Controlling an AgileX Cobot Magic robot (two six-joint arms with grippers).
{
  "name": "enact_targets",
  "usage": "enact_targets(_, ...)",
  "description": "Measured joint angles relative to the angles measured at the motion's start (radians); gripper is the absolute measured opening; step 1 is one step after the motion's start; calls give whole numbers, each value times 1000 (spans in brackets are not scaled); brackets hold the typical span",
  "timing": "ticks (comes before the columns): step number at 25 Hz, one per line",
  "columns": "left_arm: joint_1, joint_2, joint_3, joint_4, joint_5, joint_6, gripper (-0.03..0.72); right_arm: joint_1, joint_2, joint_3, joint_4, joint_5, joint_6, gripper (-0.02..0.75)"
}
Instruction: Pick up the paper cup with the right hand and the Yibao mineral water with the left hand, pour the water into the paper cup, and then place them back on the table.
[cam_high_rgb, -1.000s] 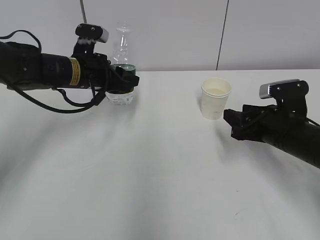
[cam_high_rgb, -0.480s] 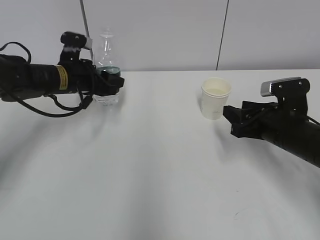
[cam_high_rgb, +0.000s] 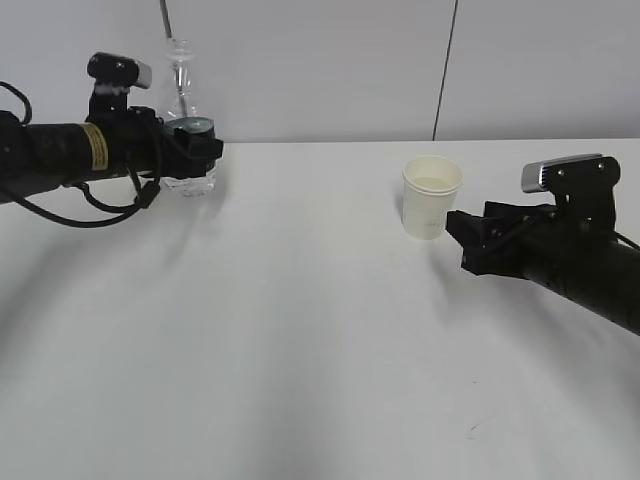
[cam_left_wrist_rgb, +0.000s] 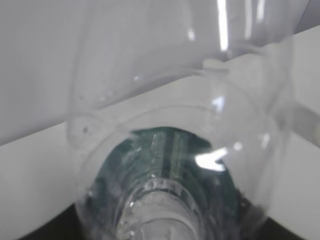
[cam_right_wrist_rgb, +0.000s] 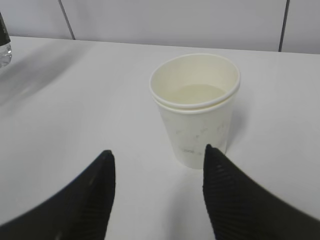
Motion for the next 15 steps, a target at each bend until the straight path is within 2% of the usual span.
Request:
enact_targets(7,7,73,0,-16,-37,35,312,0,0,0,0,0,0,447)
enact_targets(15,7,128,0,-69,-54,131,312,0,0,0,0,-23,0,447)
